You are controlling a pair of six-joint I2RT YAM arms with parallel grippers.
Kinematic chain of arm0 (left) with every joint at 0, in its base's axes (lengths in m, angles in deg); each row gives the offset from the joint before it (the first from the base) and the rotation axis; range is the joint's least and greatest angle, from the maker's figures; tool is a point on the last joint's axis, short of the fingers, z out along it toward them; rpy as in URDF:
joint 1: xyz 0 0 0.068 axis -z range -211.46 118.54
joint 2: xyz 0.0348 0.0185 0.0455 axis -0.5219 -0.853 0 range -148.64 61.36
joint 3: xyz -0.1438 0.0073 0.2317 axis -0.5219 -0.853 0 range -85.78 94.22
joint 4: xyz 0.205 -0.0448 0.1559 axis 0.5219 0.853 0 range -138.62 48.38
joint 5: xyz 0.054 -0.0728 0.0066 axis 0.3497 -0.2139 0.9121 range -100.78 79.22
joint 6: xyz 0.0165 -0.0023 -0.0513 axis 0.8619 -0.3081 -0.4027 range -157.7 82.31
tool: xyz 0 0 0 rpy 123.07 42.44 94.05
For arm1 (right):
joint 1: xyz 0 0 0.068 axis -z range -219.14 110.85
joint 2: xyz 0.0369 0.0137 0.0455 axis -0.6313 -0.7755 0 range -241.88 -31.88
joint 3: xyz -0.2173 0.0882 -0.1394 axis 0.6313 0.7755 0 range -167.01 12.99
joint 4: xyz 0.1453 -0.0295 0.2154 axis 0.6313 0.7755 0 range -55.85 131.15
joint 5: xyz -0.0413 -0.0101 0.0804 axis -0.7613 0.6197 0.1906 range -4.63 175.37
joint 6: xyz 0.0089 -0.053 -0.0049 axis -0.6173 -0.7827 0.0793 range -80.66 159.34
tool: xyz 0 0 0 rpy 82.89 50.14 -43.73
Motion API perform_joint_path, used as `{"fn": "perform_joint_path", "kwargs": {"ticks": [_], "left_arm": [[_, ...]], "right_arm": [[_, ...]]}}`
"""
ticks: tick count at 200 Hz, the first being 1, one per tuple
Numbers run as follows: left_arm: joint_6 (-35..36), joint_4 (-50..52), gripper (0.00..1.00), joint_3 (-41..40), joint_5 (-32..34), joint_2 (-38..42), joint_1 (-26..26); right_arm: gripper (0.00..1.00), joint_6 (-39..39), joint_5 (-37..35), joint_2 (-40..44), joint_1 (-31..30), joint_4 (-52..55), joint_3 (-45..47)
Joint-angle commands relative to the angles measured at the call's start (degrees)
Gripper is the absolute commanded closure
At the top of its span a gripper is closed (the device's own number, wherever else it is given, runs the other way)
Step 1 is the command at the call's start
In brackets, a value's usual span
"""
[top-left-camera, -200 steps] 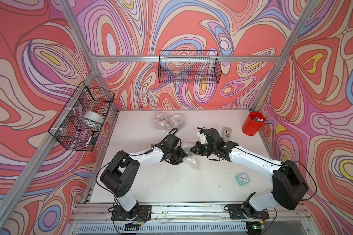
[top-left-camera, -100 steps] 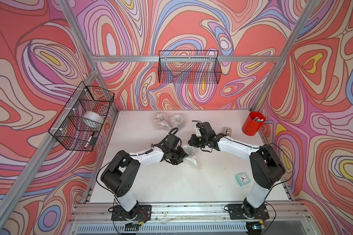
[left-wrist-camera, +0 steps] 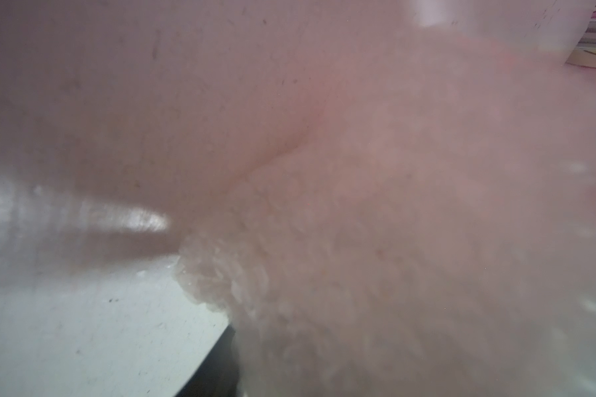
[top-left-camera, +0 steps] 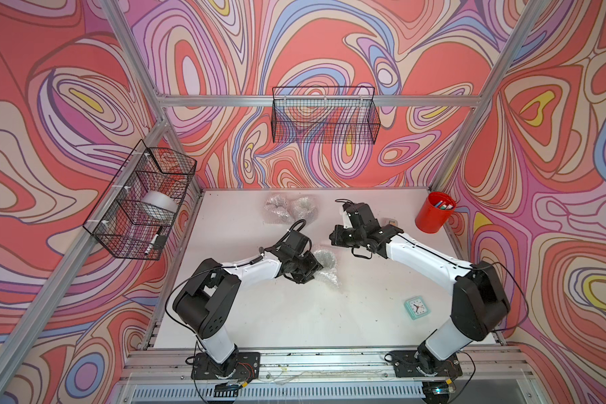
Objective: Wrap mugs in bubble wrap
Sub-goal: Stick the tape on the bubble wrap.
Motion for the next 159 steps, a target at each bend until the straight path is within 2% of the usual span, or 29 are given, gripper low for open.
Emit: {"fn": "perform_joint_path", "kwargs": {"ticks": [1,63,88,108,136,159], "left_arm": [[0.3,5.4,0.51,-1.3,1.5,-3.2,0.3],[0.2,5.4,0.51,-1.4,1.8,-3.1,0.3],[0.1,5.4,0.51,-1.6,1.9,-3.0,0.3],[0.1,5.4,0.52,-1.7,1.9,-2.9,0.3],[0.1,5.5,0.51,-1.7,2.0,-2.9,0.3],[0.1,5.5,0.52,-1.6,2.0,-3.1,0.3]], "right_arm": [[1.00,-0.1,8.6,0.5,-0.8,0.3,3.4],[1.00,0.3,10.6,-2.1,-1.0,3.3,7.1],[1.00,-0.5,7.6,-3.1,-1.2,6.6,6.5],[1.00,-1.1,6.5,0.0,-1.8,5.5,6.8],[1.00,-2.4,8.8,5.0,-3.6,3.5,7.3],[1.00,-1.8,11.0,5.4,-4.6,3.8,8.3]]}}
